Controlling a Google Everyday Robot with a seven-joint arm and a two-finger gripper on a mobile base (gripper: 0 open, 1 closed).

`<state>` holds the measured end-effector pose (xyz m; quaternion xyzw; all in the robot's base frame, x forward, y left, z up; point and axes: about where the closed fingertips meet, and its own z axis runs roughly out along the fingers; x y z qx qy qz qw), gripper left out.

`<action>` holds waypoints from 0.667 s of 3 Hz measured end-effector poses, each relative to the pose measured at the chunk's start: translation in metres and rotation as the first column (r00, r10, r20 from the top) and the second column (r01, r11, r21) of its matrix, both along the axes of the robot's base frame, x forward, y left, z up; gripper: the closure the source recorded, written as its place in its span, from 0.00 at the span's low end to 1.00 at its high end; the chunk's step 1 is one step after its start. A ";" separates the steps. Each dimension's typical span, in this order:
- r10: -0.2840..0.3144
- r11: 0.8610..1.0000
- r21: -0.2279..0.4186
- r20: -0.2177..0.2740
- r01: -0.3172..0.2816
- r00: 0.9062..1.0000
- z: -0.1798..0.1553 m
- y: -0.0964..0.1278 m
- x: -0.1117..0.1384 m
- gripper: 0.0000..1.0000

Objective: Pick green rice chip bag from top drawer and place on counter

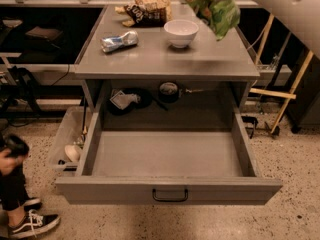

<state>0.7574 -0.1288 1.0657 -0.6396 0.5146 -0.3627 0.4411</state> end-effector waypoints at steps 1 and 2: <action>-0.057 0.998 0.001 0.063 0.057 0.996 0.008 -0.031 0.060 1.00; -0.108 0.993 0.053 -0.006 0.109 0.994 -0.043 -0.056 0.098 1.00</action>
Offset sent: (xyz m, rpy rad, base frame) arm 0.1450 -0.0879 -0.1193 0.1191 0.1129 -0.1748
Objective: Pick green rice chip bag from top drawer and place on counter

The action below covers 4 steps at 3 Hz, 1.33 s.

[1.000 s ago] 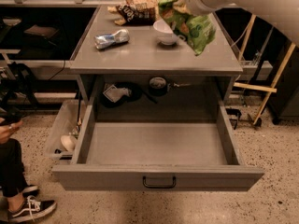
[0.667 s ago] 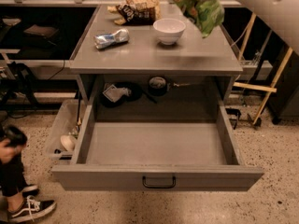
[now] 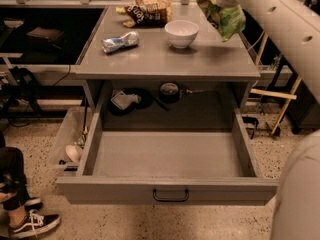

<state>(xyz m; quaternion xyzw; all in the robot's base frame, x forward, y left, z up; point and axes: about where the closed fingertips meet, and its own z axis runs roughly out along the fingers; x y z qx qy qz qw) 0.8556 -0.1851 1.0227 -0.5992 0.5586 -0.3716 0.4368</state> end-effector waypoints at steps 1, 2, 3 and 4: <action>-0.024 0.999 0.034 -0.121 0.028 0.992 -0.064 -0.013 0.014 1.00; -0.024 0.999 0.035 -0.136 0.029 0.990 -0.072 -0.013 0.016 1.00; -0.024 0.999 0.035 -0.136 0.029 0.990 -0.072 -0.012 0.016 0.90; -0.024 0.999 0.035 -0.136 0.029 0.990 -0.072 -0.012 0.016 0.67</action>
Offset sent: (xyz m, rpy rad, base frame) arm 0.0123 -0.0107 -0.0533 0.0303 0.1007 -0.0222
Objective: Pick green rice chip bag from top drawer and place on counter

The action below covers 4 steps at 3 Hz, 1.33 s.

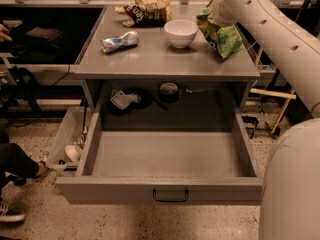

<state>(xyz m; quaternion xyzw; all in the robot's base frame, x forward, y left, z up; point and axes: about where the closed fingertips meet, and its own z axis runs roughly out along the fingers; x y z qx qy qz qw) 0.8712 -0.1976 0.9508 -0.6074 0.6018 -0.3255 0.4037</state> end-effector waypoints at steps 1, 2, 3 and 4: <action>0.000 1.000 0.000 0.000 0.000 1.000 0.000 0.000 0.000 0.43; 0.000 1.000 0.000 0.000 0.000 1.000 0.000 0.000 0.000 0.20; 0.000 1.000 0.000 0.000 0.000 1.000 0.000 0.000 0.000 0.00; 0.000 1.000 0.000 0.000 0.000 1.000 0.000 0.000 0.000 0.00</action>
Offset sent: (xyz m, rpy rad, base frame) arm 0.0000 0.0000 0.0000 0.0000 0.0000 0.0000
